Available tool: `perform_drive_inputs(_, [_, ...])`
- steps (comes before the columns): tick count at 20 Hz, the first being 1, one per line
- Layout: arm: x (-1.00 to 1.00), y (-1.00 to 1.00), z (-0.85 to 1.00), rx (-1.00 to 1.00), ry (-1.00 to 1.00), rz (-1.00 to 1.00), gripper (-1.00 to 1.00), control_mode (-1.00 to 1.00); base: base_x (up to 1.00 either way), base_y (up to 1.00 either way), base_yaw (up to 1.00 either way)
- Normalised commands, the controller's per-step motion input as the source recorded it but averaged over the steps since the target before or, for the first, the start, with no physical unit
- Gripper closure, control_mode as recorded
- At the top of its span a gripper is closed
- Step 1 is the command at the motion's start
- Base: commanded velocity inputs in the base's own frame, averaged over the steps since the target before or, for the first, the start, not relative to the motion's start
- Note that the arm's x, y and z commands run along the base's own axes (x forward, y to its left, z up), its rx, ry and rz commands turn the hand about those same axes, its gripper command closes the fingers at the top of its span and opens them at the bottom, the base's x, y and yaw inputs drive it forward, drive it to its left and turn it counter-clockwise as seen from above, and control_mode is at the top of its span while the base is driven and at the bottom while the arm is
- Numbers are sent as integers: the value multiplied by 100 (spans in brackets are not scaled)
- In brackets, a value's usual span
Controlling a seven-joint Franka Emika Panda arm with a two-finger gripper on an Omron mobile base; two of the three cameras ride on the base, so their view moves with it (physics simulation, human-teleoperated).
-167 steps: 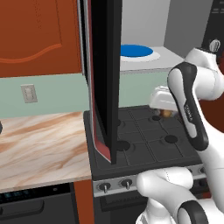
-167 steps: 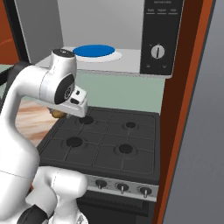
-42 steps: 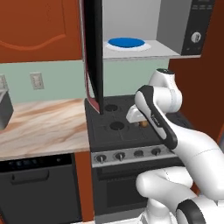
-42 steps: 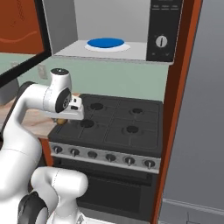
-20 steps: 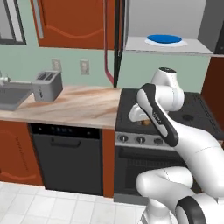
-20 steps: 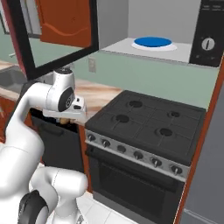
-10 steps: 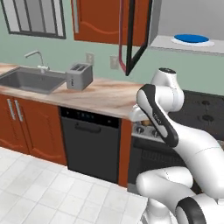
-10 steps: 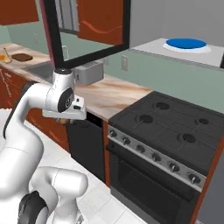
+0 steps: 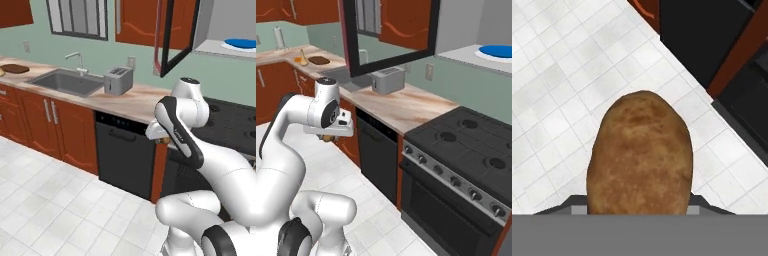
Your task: Retrieve the reheated potato from the microwave, then place the potato, cheese, and condiment on the cutting board.
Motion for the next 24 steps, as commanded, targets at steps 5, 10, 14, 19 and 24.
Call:
perform_drive_inputs(5, [0, 0, 0, 0, 0, 0, 100, 100, -45, 11, 28])
perform_drive_inputs(10, [0, 0, 0, 0, 0, 0, 100, 100, 3, 46, 18])
perform_drive_inputs(14, [0, 0, 0, 0, 0, 0, 100, 100, 28, 60, 8])
perform_drive_inputs(19, [0, 0, 0, 0, 0, 0, 100, 100, 45, 58, 3])
perform_drive_inputs(24, [0, 0, 0, 0, 0, 0, 100, 100, 54, 67, 0])
